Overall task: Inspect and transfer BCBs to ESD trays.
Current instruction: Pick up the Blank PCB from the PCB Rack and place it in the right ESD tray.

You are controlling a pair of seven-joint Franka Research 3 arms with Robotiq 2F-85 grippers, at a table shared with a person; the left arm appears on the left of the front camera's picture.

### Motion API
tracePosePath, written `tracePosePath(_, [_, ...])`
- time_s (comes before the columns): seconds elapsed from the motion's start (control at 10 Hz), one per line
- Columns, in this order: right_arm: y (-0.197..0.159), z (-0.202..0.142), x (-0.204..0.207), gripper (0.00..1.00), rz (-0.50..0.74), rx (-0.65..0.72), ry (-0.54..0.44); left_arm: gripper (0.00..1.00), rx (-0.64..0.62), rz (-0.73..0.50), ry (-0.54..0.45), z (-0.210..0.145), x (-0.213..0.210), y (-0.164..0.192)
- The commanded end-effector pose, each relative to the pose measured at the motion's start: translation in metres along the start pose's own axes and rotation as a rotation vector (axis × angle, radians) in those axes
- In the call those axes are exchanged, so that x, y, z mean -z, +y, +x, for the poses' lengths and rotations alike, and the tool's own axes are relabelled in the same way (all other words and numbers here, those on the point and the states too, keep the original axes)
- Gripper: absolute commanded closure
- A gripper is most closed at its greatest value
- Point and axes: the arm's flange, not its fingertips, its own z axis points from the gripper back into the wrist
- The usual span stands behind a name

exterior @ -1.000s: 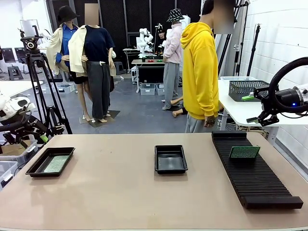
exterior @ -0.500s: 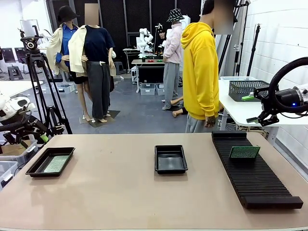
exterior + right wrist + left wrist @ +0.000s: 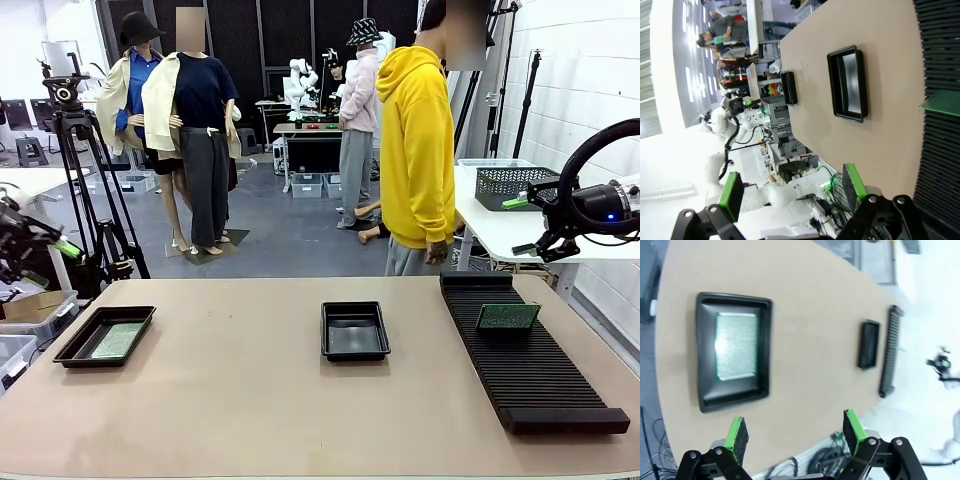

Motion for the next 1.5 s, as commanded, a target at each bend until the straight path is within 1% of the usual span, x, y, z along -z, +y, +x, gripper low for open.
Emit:
tracePosePath(0.0, [0.002, 0.001, 0.003, 0.00, -0.022, 0.016, -0.004, 0.00, 0.037, -0.083, -0.026, -0.008, -0.026, 0.002])
tracePosePath(0.1, [0.002, 0.001, 0.003, 0.00, -0.022, 0.016, -0.004, 0.00, 0.062, -0.142, -0.021, -0.012, -0.032, 0.006])
tracePosePath(0.2, [0.002, 0.001, 0.003, 0.00, -0.022, 0.016, -0.004, 0.00, 0.082, -0.227, 0.012, -0.010, -0.032, 0.012])
tracePosePath(0.5, [0.002, 0.001, 0.003, 0.00, -0.022, 0.016, -0.004, 0.00, 0.093, -0.391, 0.138, -0.002, -0.025, 0.029])
tracePosePath(0.8, [0.002, 0.001, 0.003, 0.00, -0.022, 0.016, -0.004, 0.00, 0.102, -0.445, 0.192, -0.001, -0.022, 0.030])
tracePosePath(1.1, [0.002, 0.001, 0.003, 0.00, -0.022, 0.016, -0.004, 0.00, 0.062, -0.480, 0.155, 0.000, -0.027, 0.035])
tracePosePath(1.2, [0.002, 0.001, 0.003, 0.00, -0.022, 0.016, -0.004, 0.00, 0.065, -0.487, 0.158, 0.001, -0.025, 0.035])
tracePosePath(1.3, [0.002, 0.001, 0.003, 0.00, -0.022, 0.016, -0.004, 0.00, 0.082, -0.437, 0.175, -0.005, -0.022, 0.035])
tracePosePath(1.4, [0.002, 0.001, 0.003, 0.00, -0.022, 0.016, -0.004, 0.00, 0.082, -0.437, 0.175, -0.005, -0.022, 0.035])
